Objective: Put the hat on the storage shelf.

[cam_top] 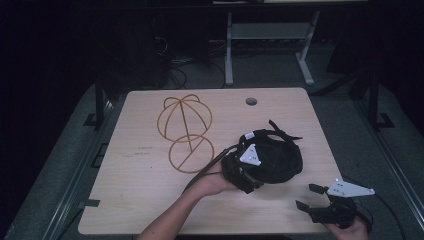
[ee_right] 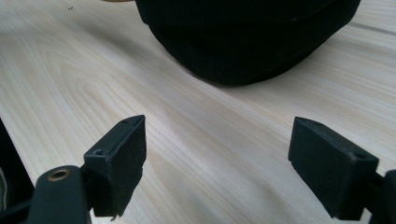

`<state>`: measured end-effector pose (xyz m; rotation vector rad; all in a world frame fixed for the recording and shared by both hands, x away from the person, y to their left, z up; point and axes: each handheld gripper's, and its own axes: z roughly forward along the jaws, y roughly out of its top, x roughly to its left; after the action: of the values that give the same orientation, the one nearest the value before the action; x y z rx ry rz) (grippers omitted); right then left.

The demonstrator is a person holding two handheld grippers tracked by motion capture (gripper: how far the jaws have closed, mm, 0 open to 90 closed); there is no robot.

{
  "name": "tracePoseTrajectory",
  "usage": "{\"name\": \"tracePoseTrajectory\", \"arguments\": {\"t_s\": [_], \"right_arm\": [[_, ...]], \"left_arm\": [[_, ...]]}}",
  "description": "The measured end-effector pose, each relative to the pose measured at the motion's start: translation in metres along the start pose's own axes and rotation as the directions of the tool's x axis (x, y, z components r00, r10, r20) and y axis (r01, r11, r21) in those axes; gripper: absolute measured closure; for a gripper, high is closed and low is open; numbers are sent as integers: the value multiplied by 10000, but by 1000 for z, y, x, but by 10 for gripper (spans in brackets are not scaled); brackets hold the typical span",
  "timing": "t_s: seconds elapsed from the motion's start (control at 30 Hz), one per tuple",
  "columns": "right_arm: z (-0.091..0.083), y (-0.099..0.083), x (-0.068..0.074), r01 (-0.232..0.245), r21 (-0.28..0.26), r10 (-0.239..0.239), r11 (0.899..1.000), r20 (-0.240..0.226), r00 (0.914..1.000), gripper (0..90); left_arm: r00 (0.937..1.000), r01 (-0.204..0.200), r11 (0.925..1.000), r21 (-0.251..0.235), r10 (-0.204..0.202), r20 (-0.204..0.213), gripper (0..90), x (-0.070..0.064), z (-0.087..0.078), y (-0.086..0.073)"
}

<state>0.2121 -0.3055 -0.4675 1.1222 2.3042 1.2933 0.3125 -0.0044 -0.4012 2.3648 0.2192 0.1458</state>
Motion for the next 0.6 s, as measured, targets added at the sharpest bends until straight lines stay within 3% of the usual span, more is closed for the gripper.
{"name": "tracePoseTrajectory", "arguments": {"t_s": [0.17, 0.23, 0.47, 0.6], "right_arm": [[-1, -1, 0, 8, -4, -8, 10000, -6, 10000, 187], [-3, -2, 0, -12, -33, 12, 10000, 11, 10000, 190], [0, -1, 1, 90, 113, -89, 9999, -111, 9999, 201], [2, -1, 3, 177, 181, -174, 9997, -152, 9997, 204]], "left_arm": [[9999, 10, 9992, 405, -14, 101, 235, 1, 11, -1], [9997, -218, 9975, 673, 211, 118, 259, 3, 14, -1], [9977, -538, 9942, 929, 496, 471, 485, 6, 19, -4], [9965, -834, 9860, 1445, 813, 203, 553, 3, 25, -1]]}}
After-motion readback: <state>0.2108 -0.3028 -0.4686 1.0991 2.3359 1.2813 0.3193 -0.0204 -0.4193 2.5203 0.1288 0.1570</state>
